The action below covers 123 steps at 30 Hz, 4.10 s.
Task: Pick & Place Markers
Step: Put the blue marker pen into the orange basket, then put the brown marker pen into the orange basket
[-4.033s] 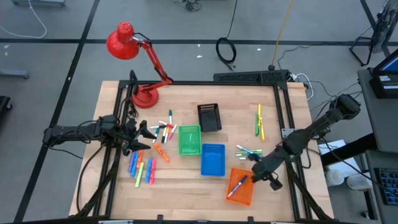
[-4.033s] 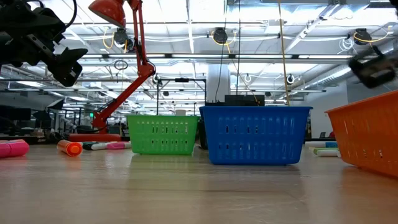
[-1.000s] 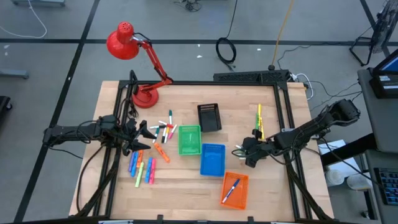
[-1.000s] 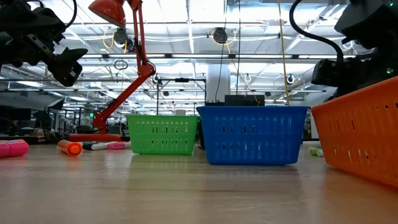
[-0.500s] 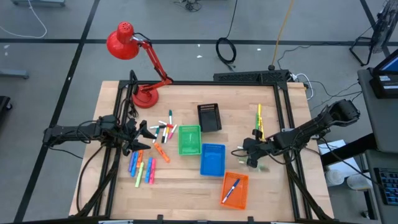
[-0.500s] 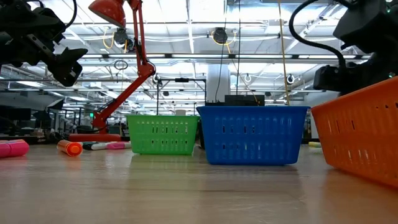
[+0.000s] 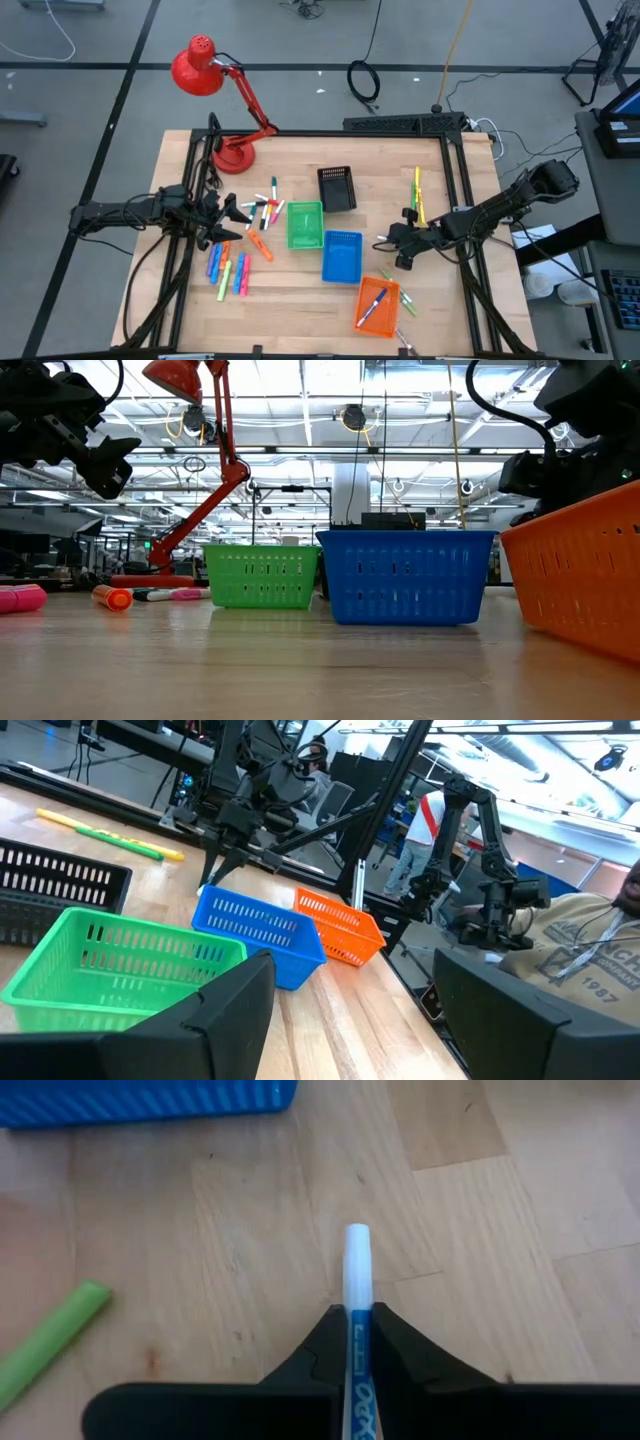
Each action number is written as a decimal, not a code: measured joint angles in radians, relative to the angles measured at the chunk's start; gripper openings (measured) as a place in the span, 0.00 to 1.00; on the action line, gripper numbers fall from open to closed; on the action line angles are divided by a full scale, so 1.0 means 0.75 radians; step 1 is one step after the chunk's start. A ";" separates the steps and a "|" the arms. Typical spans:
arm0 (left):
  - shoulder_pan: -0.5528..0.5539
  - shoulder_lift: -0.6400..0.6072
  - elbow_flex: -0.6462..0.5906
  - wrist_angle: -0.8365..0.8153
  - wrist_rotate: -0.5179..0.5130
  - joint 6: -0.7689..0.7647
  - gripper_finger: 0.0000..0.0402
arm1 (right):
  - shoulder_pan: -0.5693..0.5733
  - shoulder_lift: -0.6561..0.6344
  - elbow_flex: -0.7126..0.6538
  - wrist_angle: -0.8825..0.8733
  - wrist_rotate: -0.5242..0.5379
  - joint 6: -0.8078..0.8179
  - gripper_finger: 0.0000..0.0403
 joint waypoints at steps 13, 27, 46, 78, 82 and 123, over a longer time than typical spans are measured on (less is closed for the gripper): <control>0.000 0.000 0.000 0.000 0.000 -0.001 0.68 | 0.000 -0.005 0.001 0.021 -0.001 -0.037 0.04; 0.000 0.000 0.000 -0.001 0.000 -0.001 0.68 | 0.075 -0.174 0.001 0.459 -0.353 -0.314 0.04; 0.000 0.000 0.000 0.000 0.000 0.000 0.68 | 0.234 0.134 0.003 1.314 -0.677 -0.395 0.04; 0.000 0.000 0.000 0.000 0.000 -0.001 0.68 | 0.249 0.304 0.004 1.467 -0.802 -0.240 0.31; 0.000 0.000 0.000 0.000 0.000 -0.002 0.68 | 0.295 0.126 0.046 1.052 -0.719 -0.165 0.34; 0.000 0.000 0.000 0.000 0.000 0.000 0.68 | 0.797 0.680 0.669 -0.715 -0.257 1.034 0.34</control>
